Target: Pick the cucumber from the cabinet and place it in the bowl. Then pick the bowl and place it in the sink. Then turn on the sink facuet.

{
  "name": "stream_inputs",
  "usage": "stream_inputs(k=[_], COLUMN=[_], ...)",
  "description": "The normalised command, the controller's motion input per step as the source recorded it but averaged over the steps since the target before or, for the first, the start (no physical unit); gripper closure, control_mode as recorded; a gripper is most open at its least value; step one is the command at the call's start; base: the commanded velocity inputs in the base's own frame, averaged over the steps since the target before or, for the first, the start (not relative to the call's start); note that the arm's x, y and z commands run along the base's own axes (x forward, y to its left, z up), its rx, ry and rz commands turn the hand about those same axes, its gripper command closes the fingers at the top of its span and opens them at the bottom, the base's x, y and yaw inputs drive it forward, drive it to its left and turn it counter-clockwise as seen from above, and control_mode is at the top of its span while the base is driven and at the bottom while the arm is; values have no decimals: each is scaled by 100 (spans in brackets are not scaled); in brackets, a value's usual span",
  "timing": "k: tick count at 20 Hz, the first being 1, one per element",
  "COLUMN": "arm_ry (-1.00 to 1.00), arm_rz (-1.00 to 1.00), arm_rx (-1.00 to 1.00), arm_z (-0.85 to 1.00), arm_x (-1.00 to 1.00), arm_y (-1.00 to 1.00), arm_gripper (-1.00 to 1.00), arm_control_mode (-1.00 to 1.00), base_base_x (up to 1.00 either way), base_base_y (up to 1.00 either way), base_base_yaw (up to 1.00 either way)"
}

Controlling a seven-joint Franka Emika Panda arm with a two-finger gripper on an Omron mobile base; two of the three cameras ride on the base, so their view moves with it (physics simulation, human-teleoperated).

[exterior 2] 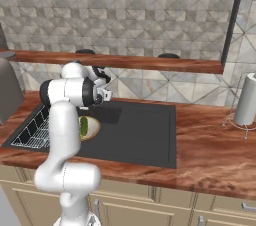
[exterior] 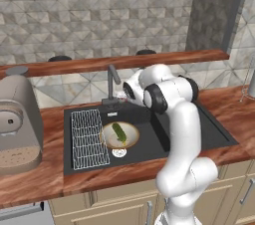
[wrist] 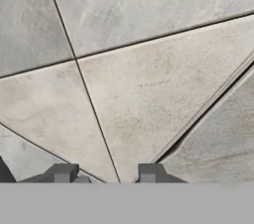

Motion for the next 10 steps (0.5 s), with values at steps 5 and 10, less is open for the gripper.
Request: stream_inputs(k=[5, 10], arm_ry=[11, 10], arm_rz=[-13, -14], arm_rx=[11, 23], arm_z=[-19, -11], arm_x=[0, 0], arm_y=[-60, -97], arm_gripper=[100, 100], arm_control_mode=[-100, -100], base_base_x=[0, 0], base_base_y=[0, 0], base_base_yaw=[0, 0])
